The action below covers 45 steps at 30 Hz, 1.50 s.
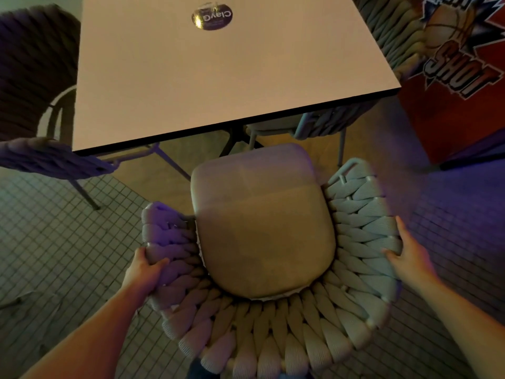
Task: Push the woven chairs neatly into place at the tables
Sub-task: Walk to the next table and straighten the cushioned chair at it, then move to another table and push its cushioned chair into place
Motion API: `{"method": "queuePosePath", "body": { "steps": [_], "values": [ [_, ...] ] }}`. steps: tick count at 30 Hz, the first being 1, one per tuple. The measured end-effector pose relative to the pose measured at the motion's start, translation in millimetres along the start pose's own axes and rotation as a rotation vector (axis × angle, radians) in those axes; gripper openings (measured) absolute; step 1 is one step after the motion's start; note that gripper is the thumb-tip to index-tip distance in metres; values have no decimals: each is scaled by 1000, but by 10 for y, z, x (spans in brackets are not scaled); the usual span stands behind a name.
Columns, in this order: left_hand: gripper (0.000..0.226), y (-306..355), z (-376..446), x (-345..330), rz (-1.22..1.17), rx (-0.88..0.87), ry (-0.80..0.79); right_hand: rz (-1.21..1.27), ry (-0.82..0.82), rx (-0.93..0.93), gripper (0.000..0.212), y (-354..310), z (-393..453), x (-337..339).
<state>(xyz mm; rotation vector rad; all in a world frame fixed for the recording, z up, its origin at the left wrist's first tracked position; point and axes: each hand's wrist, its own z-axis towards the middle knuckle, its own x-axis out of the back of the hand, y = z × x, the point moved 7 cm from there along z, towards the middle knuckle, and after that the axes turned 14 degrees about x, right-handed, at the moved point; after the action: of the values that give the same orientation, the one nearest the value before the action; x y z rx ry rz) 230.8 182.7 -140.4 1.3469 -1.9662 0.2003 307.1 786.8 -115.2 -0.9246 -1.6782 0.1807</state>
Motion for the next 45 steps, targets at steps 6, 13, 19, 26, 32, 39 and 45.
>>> {"method": "queuePosePath", "body": {
  "steps": [6, 13, 19, 26, 32, 39, 45],
  "values": [
    [45, 12, -44, -30, 17, 16, -11, -22, -11, -38, 89, 103, -74, 4],
    [48, 34, -74, -41, 11, 20, -23, -38, -40, -59, 89, 70, -78, -7],
    [47, -23, -151, -43, 23, 18, -34, -56, -14, -180, 85, 43, -64, -64],
    [86, -180, 80, 170, -167, 68, -260, -120, 353, -120, 76, -954, -228, -371],
    [72, -404, 850, 1563, -274, -15, -285, 253, 307, 35, 44, -2961, -277, -1792],
    [55, -557, 1962, 3872, -363, -22, -27, 510, -38, 231, 44, -6158, -361, -3655],
    [51, -476, 2742, 5090, -456, 36, 11, 512, -311, 232, 49, -7615, 97, -4750]
  ]
}}
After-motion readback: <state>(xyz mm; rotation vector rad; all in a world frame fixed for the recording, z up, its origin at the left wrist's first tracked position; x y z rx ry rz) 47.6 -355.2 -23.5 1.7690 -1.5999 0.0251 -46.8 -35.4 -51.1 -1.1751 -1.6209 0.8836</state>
